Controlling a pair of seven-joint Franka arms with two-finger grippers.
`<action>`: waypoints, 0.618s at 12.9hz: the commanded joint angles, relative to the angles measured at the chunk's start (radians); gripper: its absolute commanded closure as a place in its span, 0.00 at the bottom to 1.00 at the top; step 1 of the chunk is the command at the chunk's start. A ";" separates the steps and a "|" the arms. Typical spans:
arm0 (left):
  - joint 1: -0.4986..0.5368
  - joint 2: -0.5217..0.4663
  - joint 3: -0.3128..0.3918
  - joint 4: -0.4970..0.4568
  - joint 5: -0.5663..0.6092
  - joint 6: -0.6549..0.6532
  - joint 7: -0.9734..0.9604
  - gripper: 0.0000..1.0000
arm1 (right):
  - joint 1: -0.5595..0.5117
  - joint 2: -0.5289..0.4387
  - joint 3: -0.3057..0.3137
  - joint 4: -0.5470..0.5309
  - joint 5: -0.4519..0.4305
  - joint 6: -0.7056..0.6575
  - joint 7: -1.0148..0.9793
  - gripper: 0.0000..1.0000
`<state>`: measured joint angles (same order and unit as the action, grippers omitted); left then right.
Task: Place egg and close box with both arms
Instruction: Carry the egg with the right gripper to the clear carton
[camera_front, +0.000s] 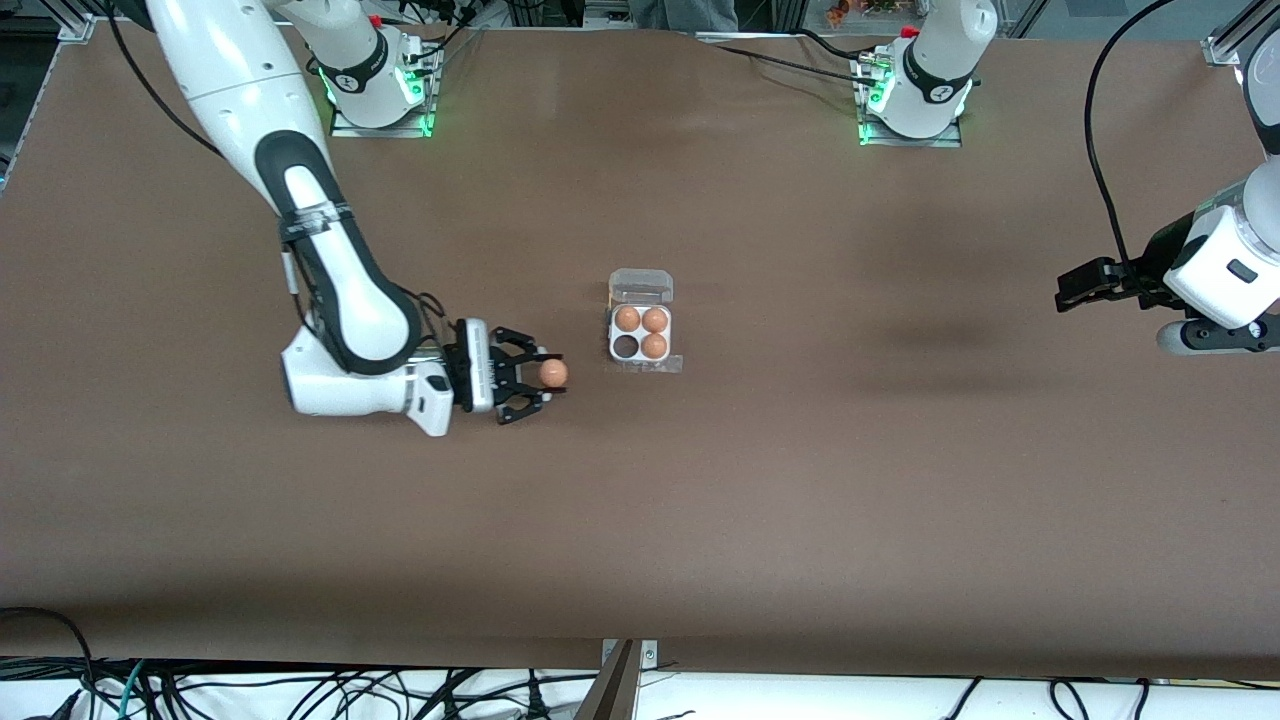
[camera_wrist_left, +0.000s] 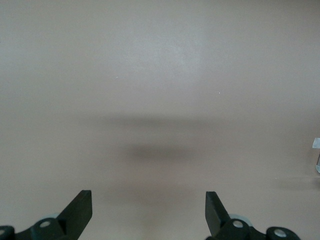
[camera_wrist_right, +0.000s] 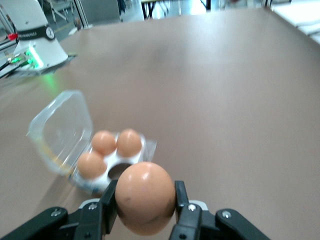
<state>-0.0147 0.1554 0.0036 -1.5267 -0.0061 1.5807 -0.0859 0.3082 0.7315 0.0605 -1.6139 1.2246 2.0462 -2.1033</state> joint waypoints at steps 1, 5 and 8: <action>0.005 0.012 -0.004 0.027 0.000 -0.007 0.012 0.00 | 0.054 0.032 -0.001 0.028 0.120 0.015 -0.087 0.83; 0.005 0.013 -0.004 0.027 0.001 -0.007 0.012 0.00 | 0.107 0.081 0.001 0.029 0.255 0.049 -0.190 0.83; 0.005 0.013 -0.004 0.027 0.000 -0.007 0.012 0.00 | 0.140 0.097 0.001 0.026 0.343 0.049 -0.267 0.83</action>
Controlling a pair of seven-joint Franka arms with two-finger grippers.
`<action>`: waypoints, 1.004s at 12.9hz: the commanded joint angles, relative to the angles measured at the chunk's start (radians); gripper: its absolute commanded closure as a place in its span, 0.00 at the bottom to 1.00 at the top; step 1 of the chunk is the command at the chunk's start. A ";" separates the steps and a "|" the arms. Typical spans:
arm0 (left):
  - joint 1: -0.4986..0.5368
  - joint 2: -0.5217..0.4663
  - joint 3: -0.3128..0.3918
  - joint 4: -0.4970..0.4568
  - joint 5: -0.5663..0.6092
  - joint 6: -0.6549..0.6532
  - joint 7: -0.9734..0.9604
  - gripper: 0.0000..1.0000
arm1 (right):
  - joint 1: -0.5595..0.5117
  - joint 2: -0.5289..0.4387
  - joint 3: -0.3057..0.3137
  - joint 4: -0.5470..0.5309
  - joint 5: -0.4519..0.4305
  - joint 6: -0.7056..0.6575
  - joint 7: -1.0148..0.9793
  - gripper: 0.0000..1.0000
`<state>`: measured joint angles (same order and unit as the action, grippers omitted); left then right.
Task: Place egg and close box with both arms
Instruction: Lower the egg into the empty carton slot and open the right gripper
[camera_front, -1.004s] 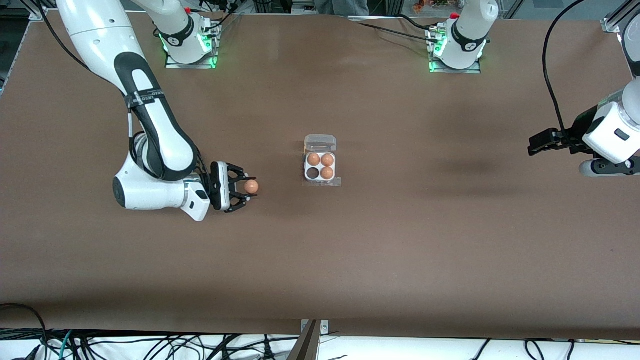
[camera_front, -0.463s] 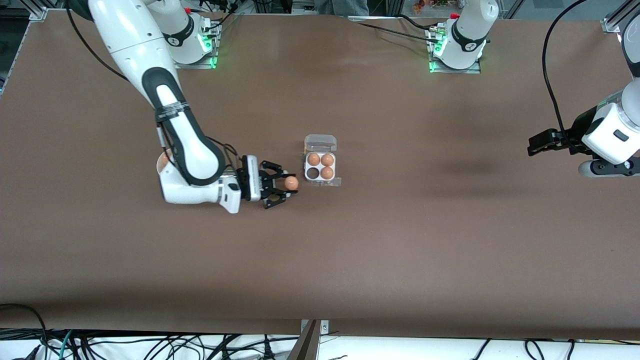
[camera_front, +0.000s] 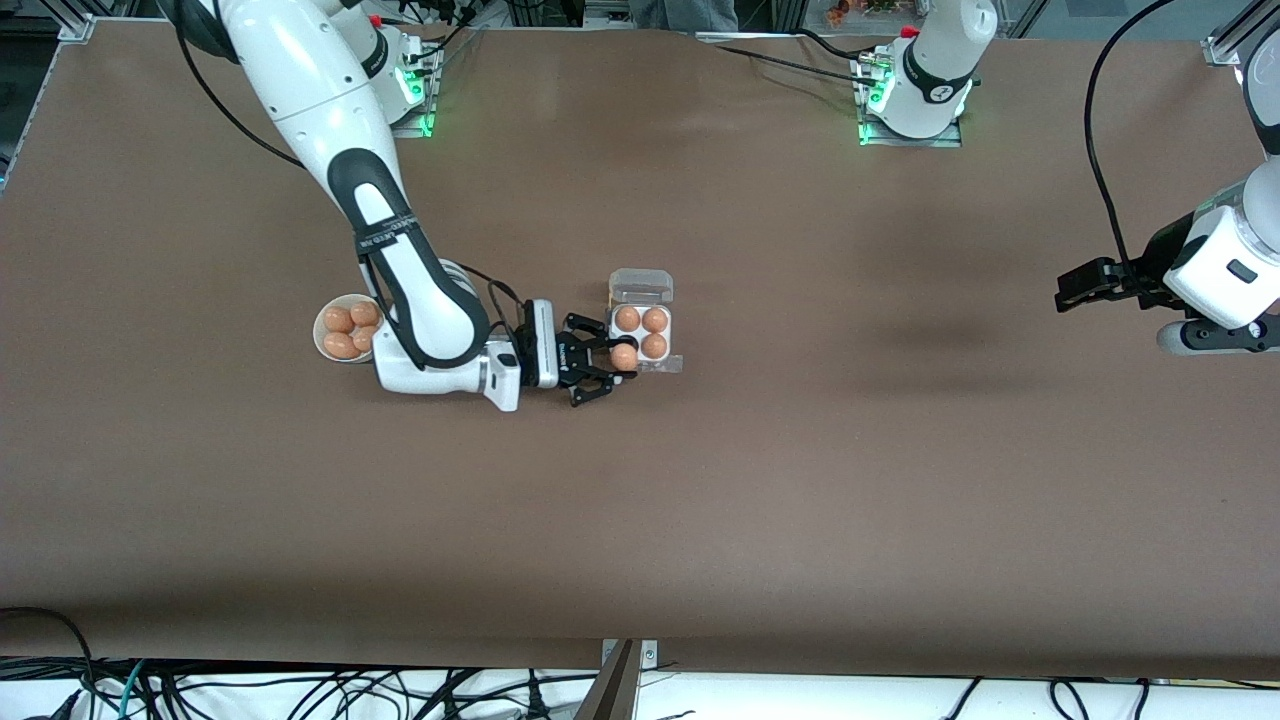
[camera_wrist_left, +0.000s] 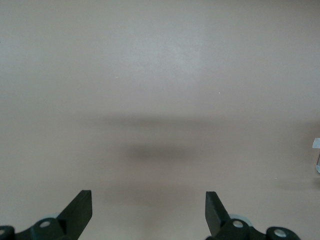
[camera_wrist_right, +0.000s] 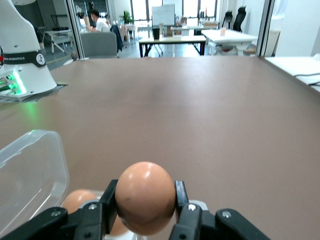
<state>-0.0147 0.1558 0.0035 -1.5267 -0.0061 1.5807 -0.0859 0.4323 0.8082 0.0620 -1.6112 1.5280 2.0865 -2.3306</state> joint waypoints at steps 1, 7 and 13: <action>0.004 0.013 -0.004 0.027 0.000 -0.007 0.012 0.00 | 0.016 0.020 -0.001 0.021 0.040 0.009 -0.055 0.83; -0.008 0.013 -0.005 0.027 0.000 -0.007 0.002 0.00 | 0.006 0.028 -0.001 -0.007 0.040 -0.006 -0.099 0.82; -0.011 0.021 -0.013 0.025 -0.002 -0.010 0.000 0.00 | 0.006 0.026 -0.001 -0.055 0.040 -0.055 -0.133 0.82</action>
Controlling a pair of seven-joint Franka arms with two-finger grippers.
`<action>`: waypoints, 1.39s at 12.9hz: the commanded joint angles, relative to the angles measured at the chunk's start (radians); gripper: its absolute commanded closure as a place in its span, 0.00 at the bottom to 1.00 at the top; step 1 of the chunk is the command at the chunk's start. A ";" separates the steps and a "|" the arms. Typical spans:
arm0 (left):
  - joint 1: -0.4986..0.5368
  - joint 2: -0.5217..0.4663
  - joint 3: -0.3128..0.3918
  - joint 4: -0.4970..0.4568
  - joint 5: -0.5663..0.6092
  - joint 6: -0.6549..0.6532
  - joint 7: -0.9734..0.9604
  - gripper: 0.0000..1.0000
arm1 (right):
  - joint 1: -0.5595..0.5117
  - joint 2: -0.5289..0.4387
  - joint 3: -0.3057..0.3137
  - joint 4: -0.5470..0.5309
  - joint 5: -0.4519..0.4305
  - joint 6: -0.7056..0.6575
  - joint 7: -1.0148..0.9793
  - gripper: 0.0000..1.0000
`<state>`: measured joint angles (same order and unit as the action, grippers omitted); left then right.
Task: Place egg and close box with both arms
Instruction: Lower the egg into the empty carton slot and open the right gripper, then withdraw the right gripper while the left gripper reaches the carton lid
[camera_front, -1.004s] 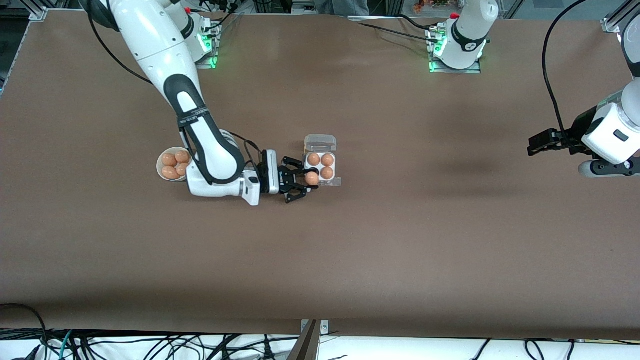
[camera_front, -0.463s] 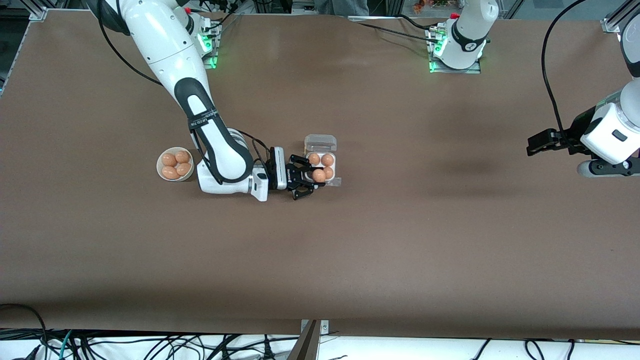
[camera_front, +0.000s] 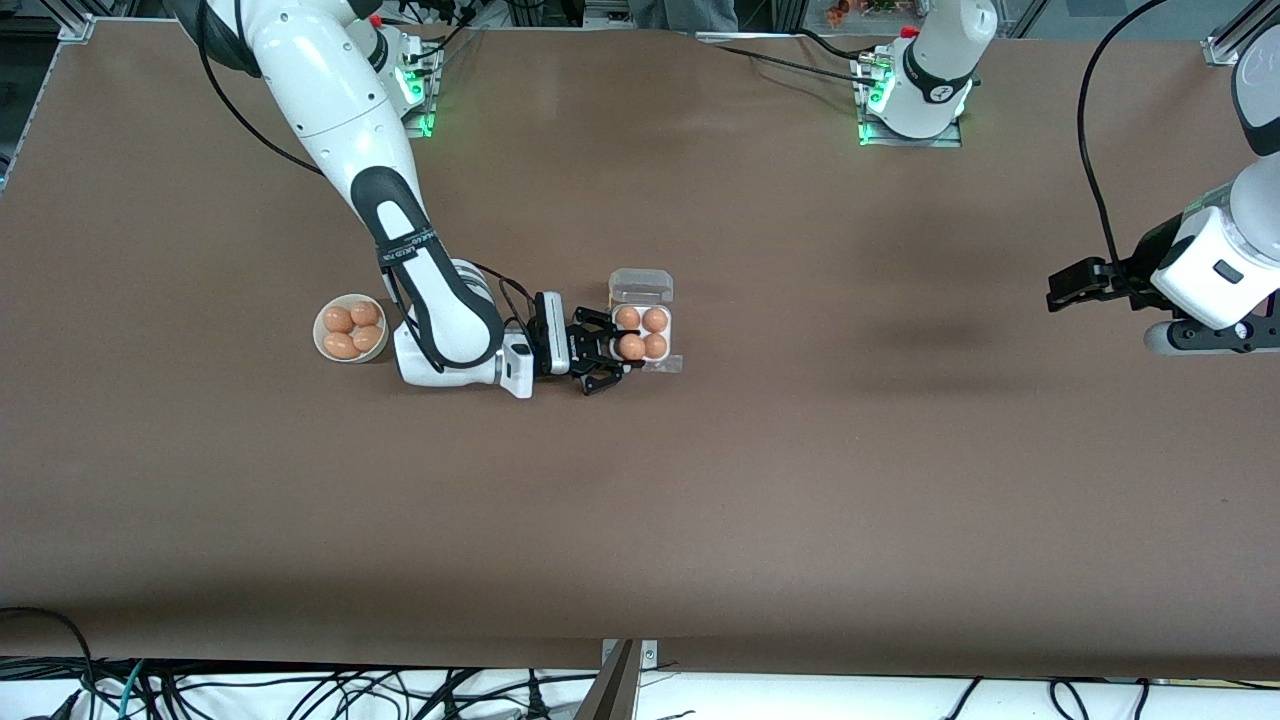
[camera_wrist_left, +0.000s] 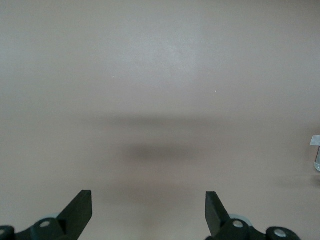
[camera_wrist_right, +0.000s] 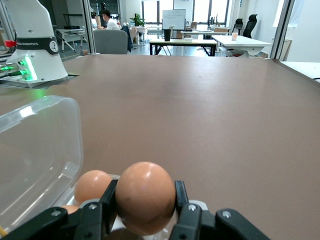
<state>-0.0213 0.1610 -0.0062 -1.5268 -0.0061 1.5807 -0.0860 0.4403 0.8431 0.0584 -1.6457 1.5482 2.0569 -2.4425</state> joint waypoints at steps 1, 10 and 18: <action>-0.011 0.015 -0.003 0.023 -0.002 -0.010 0.000 0.00 | -0.002 -0.012 0.003 -0.031 0.020 -0.029 -0.021 0.82; -0.225 0.049 -0.003 0.022 -0.003 -0.016 -0.146 0.00 | -0.035 -0.018 0.000 -0.004 0.012 -0.089 0.008 0.00; -0.442 0.166 -0.003 0.027 -0.202 -0.007 -0.460 0.00 | -0.198 -0.045 -0.034 0.252 -0.514 -0.309 0.454 0.00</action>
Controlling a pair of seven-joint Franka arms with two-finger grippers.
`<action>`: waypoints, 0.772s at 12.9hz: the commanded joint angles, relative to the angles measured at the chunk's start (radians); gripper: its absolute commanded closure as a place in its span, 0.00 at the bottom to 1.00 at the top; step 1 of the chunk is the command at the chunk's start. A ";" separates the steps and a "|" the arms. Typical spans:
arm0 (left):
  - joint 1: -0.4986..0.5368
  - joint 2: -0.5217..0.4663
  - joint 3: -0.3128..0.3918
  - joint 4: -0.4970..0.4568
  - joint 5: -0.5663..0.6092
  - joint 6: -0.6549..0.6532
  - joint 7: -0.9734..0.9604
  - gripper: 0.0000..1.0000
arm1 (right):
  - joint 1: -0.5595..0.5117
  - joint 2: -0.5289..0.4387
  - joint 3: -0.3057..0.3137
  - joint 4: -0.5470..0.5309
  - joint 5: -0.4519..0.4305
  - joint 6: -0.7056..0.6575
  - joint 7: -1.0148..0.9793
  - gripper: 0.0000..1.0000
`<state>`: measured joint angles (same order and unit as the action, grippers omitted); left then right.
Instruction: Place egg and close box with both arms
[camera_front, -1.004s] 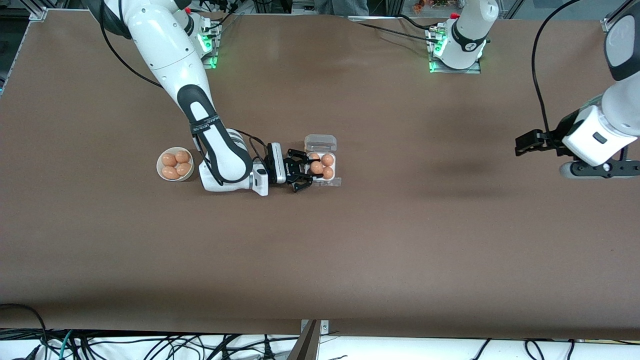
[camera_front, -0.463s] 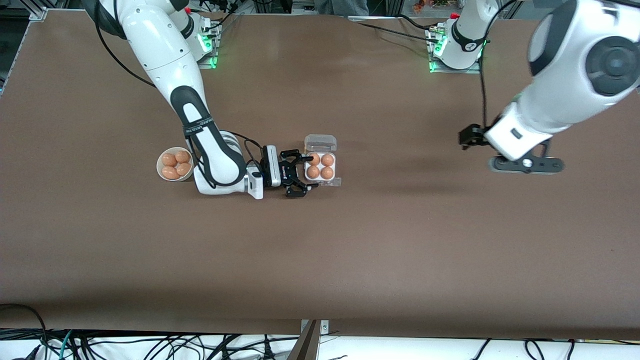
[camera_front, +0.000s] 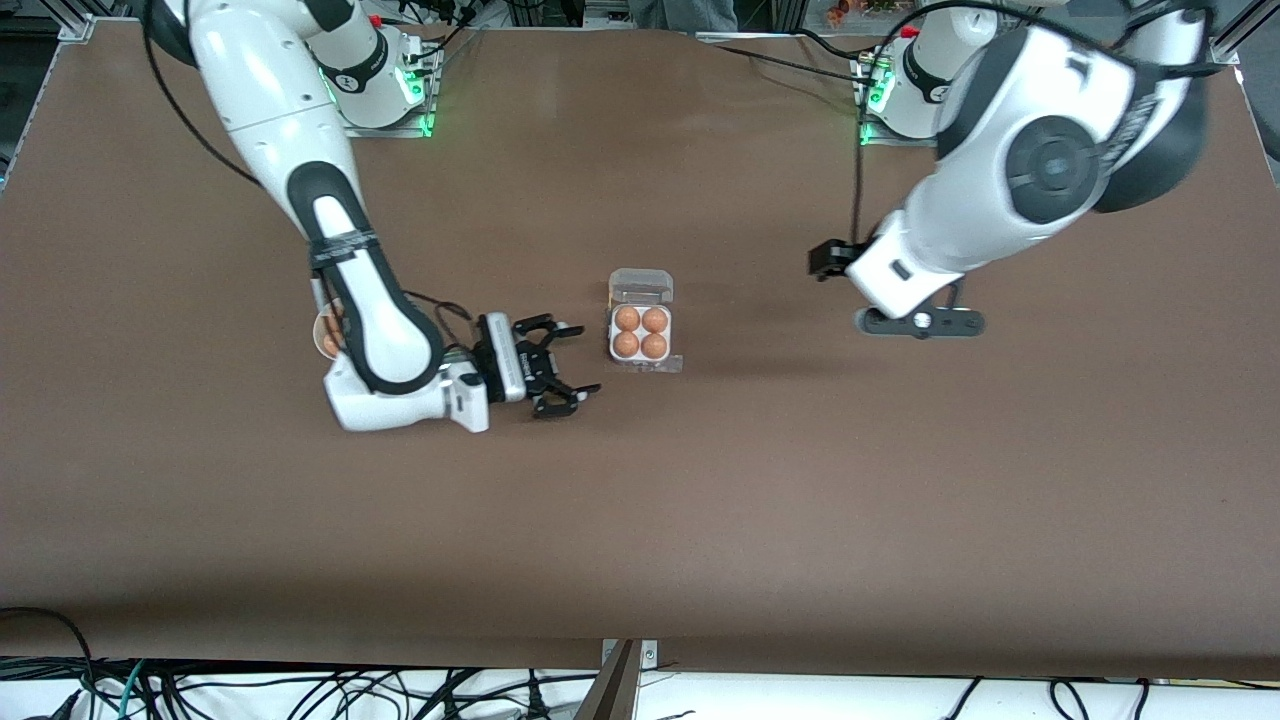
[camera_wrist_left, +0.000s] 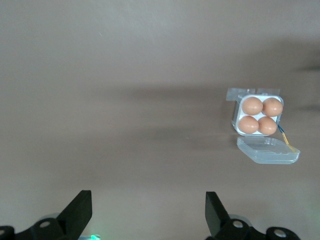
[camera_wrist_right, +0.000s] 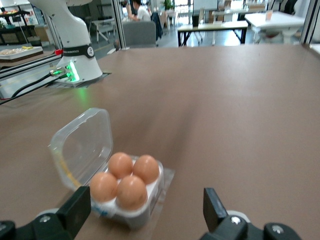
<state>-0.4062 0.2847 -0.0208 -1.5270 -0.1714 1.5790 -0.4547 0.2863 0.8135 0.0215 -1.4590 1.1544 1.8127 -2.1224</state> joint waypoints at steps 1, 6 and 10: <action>-0.075 0.057 0.012 0.027 -0.083 -0.005 -0.134 0.00 | -0.068 -0.016 0.003 0.109 -0.190 -0.108 0.206 0.00; -0.210 0.184 0.012 0.088 -0.143 0.007 -0.369 0.32 | -0.163 -0.014 -0.005 0.190 -0.369 -0.173 0.522 0.00; -0.284 0.270 0.012 0.103 -0.215 0.010 -0.472 0.77 | -0.156 -0.087 -0.075 0.210 -0.481 -0.170 0.790 0.00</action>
<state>-0.6637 0.5033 -0.0243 -1.4711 -0.3601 1.6018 -0.8971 0.1208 0.7868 -0.0306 -1.2518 0.7291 1.6605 -1.4681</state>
